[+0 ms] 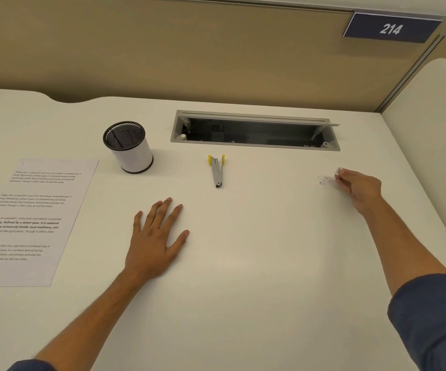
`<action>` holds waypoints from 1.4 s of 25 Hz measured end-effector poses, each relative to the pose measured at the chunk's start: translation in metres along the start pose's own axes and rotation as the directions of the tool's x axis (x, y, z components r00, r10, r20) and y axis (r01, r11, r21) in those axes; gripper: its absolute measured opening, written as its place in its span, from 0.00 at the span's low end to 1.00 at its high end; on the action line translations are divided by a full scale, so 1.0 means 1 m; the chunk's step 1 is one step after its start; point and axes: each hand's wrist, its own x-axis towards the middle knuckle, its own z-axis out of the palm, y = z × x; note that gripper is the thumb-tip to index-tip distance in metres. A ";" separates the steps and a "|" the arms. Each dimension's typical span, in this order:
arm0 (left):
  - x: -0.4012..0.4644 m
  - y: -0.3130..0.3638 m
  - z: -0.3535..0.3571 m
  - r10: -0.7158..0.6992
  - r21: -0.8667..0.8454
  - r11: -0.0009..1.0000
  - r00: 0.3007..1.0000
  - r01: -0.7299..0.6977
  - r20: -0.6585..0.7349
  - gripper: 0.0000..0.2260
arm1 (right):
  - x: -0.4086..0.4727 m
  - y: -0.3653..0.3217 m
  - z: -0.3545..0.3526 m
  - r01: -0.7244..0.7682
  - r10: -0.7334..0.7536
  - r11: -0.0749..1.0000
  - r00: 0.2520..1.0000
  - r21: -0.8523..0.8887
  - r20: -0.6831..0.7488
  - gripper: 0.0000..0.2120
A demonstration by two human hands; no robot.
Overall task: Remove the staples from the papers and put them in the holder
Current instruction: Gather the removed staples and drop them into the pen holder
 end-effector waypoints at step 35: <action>0.001 -0.002 0.001 -0.003 -0.055 0.999 1.000 0.003 -0.005 0.29 | -0.184 0.009 0.402 0.838 -0.262 0.384 0.501 -0.388 0.825 0.11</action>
